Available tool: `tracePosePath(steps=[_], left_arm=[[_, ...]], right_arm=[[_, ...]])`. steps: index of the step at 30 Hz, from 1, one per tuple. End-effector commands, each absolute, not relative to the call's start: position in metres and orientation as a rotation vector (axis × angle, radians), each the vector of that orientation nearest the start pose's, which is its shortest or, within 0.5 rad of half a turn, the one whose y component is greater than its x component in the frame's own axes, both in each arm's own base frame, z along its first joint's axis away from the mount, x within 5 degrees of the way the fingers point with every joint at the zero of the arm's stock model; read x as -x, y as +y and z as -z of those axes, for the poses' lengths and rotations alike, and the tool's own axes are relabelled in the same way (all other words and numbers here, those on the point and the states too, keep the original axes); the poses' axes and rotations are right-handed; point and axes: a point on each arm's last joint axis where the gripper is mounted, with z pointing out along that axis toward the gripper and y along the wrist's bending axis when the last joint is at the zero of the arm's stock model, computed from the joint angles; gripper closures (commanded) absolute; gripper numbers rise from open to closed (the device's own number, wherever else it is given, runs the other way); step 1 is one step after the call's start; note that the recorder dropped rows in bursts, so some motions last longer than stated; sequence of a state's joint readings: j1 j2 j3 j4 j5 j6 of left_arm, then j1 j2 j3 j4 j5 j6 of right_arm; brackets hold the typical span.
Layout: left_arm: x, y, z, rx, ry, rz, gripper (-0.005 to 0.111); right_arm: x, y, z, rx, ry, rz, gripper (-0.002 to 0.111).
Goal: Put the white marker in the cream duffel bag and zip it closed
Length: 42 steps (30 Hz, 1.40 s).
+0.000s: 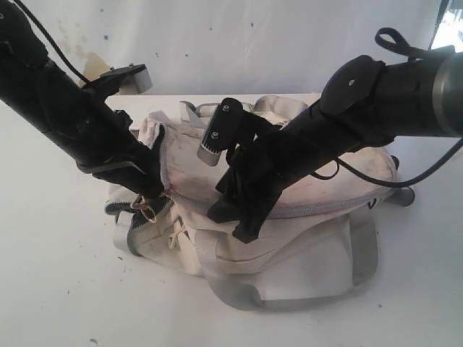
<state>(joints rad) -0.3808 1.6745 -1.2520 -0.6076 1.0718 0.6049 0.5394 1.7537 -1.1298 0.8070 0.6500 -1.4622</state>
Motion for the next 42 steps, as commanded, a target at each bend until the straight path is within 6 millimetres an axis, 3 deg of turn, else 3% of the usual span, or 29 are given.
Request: tracePosePath(steps=[1, 16, 20, 29, 37, 42], left_arm=[[-0.288, -0.166, -0.268, -1.008, 2.621, 0.794, 0.107], [-0.289, -0.166, -0.268, -0.999, 2.617, 0.787, 0.107], [-0.290, -0.166, -0.268, -0.895, 2.662, 0.798, 0.107], [-0.291, -0.168, -0.269, -0.868, 2.658, 0.826, 0.107], [-0.292, -0.171, -0.272, -0.830, 2.628, 0.887, 0.107], [-0.292, -0.171, -0.272, -0.827, 2.626, 0.889, 0.107]], right_arm=[[-0.287, 0.219, -0.214, 1.692, 1.841, -0.476, 0.065], [-0.282, 0.229, -0.217, 1.724, 1.749, -0.499, 0.065], [-0.277, 0.236, -0.217, 1.744, 1.730, -0.503, 0.065], [-0.274, 0.244, -0.217, 1.746, 1.705, -0.469, 0.065], [-0.275, 0.244, -0.213, 1.742, 1.719, -0.467, 0.076], [-0.277, 0.244, -0.204, 1.783, 1.723, -0.448, 0.076]])
